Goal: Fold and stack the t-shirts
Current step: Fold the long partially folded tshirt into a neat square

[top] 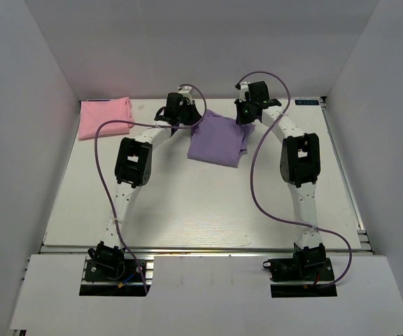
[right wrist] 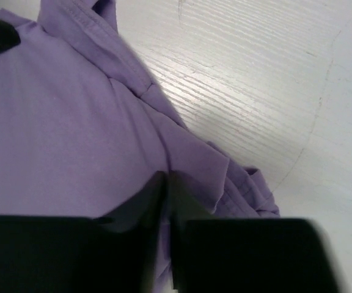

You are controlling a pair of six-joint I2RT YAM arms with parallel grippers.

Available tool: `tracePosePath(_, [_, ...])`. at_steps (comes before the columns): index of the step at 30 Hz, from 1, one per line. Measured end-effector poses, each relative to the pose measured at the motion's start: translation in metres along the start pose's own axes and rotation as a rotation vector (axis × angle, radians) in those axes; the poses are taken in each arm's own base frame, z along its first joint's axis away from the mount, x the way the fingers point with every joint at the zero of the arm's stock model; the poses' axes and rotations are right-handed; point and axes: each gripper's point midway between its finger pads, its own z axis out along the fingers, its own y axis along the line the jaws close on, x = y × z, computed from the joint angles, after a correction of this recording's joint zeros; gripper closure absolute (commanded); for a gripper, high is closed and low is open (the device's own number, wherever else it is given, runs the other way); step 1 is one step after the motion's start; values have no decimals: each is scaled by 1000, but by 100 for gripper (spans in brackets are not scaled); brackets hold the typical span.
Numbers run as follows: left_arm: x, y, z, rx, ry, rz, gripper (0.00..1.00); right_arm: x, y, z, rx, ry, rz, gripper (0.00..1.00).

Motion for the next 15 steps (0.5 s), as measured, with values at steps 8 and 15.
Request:
tracePosePath(8, [-7,-12,2,54,-27,18,100,-2,-7,4,33,-25,47,100])
tracePosePath(15, [-7,-17,-3,78,-38,25,100,12,-16,1,53,-25,144,100])
